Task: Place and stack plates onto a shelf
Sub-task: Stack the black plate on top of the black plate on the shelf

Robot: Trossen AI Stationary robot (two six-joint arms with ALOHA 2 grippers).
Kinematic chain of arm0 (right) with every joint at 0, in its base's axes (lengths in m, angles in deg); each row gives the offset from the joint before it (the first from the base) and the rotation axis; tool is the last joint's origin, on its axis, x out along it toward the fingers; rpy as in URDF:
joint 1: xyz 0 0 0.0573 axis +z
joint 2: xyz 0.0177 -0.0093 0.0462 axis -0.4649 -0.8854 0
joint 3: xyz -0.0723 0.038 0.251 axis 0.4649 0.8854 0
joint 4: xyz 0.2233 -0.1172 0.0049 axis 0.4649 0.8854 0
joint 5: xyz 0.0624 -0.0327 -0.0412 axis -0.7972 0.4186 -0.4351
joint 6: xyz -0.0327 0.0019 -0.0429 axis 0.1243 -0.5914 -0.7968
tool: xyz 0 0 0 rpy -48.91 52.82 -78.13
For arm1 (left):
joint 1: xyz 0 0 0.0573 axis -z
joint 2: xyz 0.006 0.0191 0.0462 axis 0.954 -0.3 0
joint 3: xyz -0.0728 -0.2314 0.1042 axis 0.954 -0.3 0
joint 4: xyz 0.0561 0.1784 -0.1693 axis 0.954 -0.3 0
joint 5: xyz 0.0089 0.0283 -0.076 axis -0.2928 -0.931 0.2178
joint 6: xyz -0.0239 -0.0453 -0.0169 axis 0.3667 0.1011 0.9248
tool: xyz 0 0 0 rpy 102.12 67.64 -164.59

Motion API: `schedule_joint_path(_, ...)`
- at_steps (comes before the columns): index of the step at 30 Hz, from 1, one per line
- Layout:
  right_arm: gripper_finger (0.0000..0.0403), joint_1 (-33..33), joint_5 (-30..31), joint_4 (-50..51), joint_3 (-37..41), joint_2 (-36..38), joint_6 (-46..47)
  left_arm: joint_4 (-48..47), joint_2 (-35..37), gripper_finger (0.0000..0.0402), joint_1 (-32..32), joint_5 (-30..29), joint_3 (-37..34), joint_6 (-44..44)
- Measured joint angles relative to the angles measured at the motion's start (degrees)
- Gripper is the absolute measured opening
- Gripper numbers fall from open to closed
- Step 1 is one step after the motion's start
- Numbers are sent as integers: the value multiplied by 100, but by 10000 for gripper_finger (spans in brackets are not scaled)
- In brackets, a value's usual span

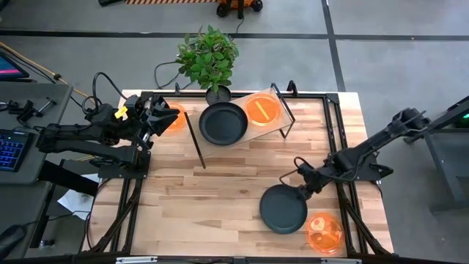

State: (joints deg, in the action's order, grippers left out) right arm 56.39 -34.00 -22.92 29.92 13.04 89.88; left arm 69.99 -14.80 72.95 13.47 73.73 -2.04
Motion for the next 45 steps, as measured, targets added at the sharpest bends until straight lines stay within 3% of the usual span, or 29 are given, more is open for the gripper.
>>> schedule_joint_path(5, 199, 212, 4, -356, 322, -329, 410, 0, 0, 81, 0, 11, 0, 0)
schedule_joint_path(16, 197, 355, 17, -1068, 322, -1294, 351, -6, -2, 81, 0, 6, 1, 0)
schedule_joint_path(19, 176, 352, 1, -1185, 320, -1510, 360, -11, -2, 81, 2, 2, 0, 0)
schedule_joint_path(22, 117, 352, 2, -1204, 320, -1574, 379, -13, -2, 81, 1, -3, 2, 0)
schedule_joint_path(24, 52, 352, 22, -1192, 323, -1504, 415, -13, -2, 81, 1, -3, 0, 0)
schedule_joint_path(26, 15, 353, 160, -1430, 334, -1358, 373, -13, -2, 81, 0, -3, 2, 0)
schedule_joint_path(31, 4, 236, 162, -2015, 333, -671, 49, -22, 2, 81, 1, -3, 0, 0)
schedule_joint_path(36, 2, -42, 121, -3269, 333, 49, -387, -62, 2, 81, 2, -11, 1, 0)
schedule_joint_path(39, 1, -381, 442, -3970, 241, 335, -454, -70, 2, 81, 0, -15, 0, 0)
schedule_joint_path(45, 0, -1566, 1284, -3007, -893, 208, -1352, -53, 0, 81, 0, -27, 0, 0)
